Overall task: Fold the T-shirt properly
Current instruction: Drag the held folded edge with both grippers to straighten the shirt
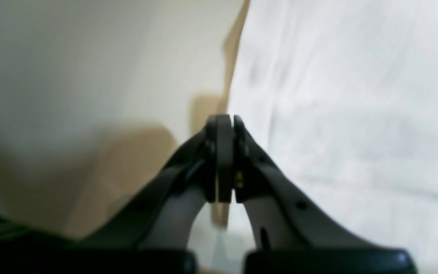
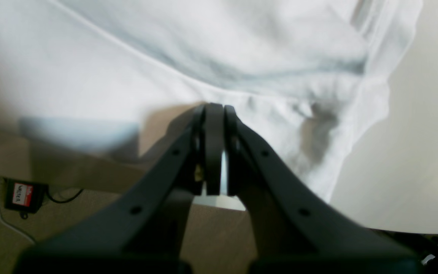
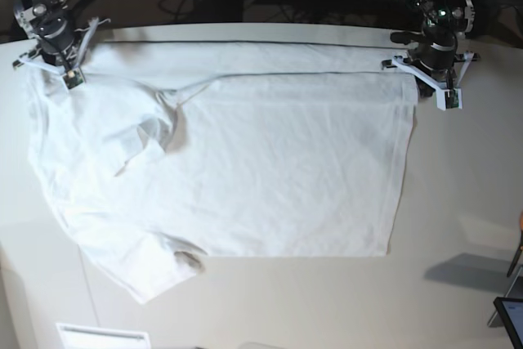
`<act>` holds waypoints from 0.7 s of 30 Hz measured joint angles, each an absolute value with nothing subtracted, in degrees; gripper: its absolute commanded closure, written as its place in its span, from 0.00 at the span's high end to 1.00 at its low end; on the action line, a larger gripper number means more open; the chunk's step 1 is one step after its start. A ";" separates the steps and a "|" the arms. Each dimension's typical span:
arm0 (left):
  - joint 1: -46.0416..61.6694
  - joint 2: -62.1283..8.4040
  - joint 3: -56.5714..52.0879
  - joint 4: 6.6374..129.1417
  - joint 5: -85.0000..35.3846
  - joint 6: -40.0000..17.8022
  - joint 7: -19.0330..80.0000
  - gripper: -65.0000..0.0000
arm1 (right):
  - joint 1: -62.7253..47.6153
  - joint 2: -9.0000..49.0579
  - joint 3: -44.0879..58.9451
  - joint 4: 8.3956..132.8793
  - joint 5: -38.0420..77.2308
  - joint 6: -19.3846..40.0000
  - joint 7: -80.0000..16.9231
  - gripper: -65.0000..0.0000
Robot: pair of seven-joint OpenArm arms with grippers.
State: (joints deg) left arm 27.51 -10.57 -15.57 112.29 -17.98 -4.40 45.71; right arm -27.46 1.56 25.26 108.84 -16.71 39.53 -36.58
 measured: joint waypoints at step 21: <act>27.44 -8.14 -15.94 103.74 -18.83 -4.73 40.64 0.00 | -27.14 1.56 25.21 108.84 -16.91 39.46 -36.95 0.03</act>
State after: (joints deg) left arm 27.44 -8.14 -15.94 103.74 -18.83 -4.73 40.64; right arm -27.14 1.56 25.21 108.84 -16.91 39.46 -36.95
